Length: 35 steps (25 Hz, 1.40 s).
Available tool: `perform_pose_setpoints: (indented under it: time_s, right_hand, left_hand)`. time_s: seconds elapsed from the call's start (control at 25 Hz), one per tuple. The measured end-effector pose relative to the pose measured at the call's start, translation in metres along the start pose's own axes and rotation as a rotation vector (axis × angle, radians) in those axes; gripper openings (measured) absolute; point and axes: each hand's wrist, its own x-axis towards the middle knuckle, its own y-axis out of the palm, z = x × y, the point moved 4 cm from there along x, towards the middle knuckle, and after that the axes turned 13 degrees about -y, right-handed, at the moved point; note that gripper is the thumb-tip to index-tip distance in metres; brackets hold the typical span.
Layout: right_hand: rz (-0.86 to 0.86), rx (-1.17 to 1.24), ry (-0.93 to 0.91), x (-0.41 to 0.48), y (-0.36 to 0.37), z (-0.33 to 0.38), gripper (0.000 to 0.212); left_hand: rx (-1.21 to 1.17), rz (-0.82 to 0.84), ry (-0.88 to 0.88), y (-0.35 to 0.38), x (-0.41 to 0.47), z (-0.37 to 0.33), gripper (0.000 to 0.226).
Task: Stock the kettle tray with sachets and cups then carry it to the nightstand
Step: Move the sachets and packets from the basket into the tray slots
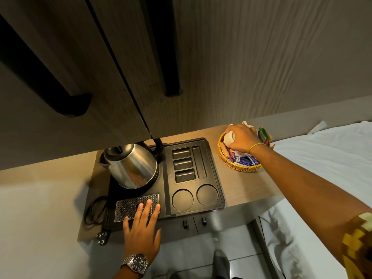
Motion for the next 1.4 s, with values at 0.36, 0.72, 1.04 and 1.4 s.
perform_pose_setpoints:
  time_s: [0.36,0.72,1.04,1.4]
  right_hand:
    - [0.100,-0.092,0.022,0.001,0.006,-0.008,0.068]
    - [-0.355,0.061,0.254,-0.051,-0.022,-0.082,0.042]
    - [-0.309,0.231,0.490,-0.063,-0.014,-0.114,0.028]
    - [-0.273,0.122,0.472,-0.047,-0.010,-0.098,0.023]
  left_hand:
    - [-0.016,-0.015,0.026,0.008,0.003,0.005,0.102]
    - [-0.013,-0.041,0.038,0.007,0.003,0.004,0.096]
    - [0.004,-0.046,0.022,0.003,0.001,0.001,0.100]
    - [0.004,-0.095,0.021,-0.003,-0.002,-0.002,0.092]
